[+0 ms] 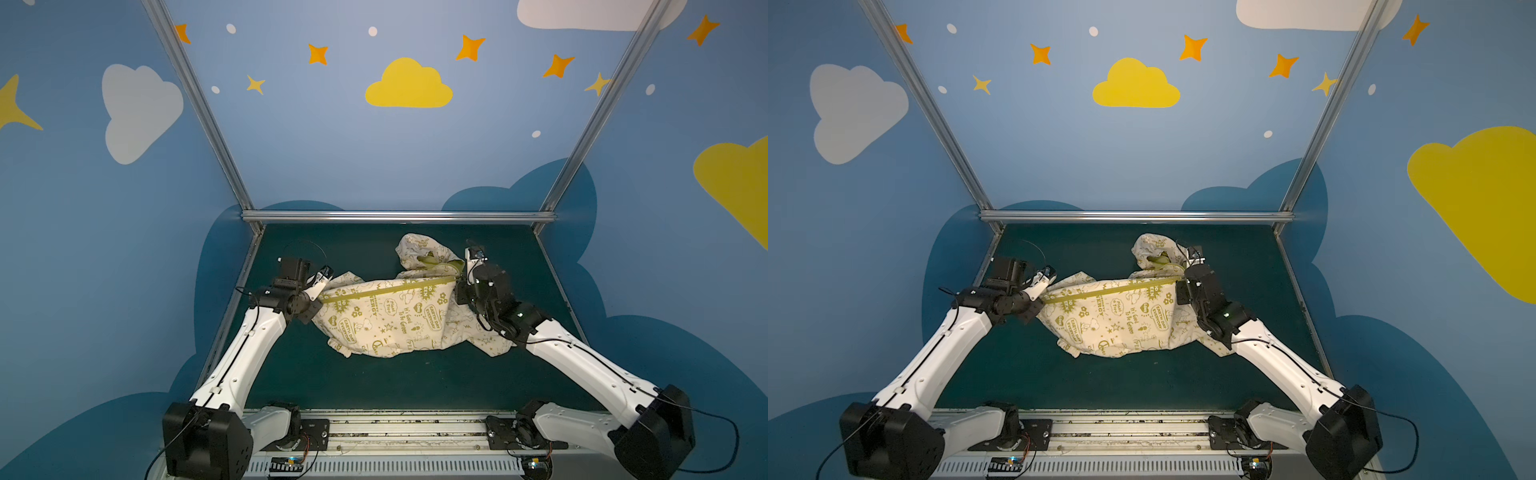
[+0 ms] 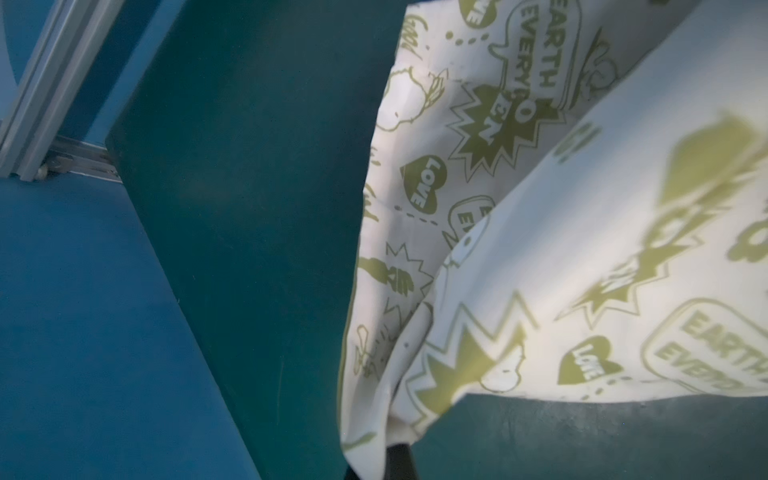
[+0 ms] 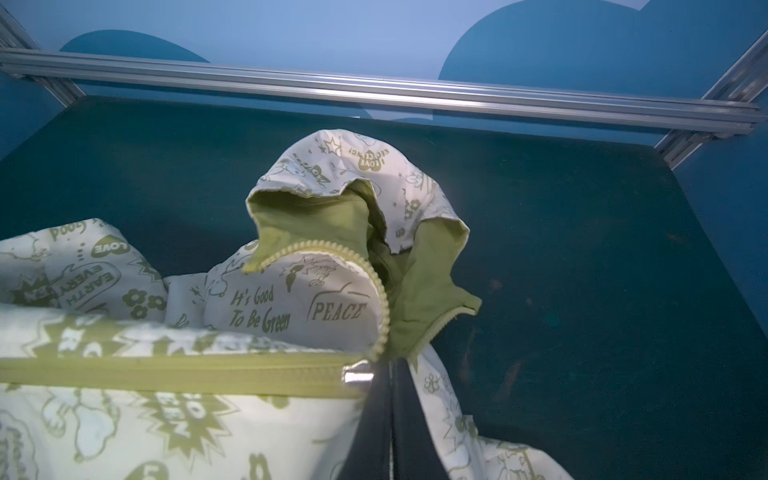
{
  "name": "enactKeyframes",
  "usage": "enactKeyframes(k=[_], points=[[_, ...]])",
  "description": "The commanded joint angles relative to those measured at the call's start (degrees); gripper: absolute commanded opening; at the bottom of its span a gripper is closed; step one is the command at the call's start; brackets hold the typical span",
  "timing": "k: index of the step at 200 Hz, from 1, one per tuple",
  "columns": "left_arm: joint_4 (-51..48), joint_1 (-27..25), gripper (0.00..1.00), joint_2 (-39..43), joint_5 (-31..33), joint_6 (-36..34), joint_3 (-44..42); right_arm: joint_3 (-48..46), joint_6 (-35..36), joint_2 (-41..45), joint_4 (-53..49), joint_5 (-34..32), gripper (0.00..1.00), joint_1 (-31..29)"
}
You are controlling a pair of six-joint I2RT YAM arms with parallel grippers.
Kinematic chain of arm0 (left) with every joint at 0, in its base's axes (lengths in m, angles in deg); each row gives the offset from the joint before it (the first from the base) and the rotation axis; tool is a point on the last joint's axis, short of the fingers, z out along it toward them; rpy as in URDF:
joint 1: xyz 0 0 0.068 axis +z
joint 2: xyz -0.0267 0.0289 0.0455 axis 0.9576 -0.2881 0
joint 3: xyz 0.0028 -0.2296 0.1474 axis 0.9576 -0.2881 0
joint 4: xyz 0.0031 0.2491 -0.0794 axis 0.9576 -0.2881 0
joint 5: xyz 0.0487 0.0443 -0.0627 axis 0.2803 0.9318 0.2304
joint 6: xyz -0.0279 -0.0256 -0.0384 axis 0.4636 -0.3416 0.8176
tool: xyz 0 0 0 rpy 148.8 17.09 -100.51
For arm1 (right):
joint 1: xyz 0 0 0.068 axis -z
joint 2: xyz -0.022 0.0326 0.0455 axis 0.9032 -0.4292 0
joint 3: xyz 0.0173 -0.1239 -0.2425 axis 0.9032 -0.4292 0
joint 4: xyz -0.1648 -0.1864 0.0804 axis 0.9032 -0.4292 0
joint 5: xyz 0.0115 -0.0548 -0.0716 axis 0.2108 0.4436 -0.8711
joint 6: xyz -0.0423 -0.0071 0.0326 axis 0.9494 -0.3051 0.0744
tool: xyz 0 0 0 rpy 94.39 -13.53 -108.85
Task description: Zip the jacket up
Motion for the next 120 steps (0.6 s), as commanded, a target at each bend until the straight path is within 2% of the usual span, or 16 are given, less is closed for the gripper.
enactKeyframes(k=[1, 44, 84, 120], points=[[-1.96, 3.17, 0.03, -1.45, 4.31, -3.5, 2.9, 3.22, 3.14, 2.52, -3.81, -3.66, 0.0, 4.67], [-0.83, 5.11, 0.03, -4.83, 4.76, -5.71, 5.48, 0.0, 0.71, 7.53, -7.58, -1.7, 0.0, 11.23], [3.34, 5.8, 0.03, -3.39, 4.35, -5.25, -0.82, -8.65, -4.11, 15.01, -9.71, 0.51, 0.0, 17.46], [3.05, 3.97, 0.03, -0.28, -0.75, -3.9, -7.2, -15.24, -12.02, 19.96, -14.28, 3.04, 0.0, 20.35]])
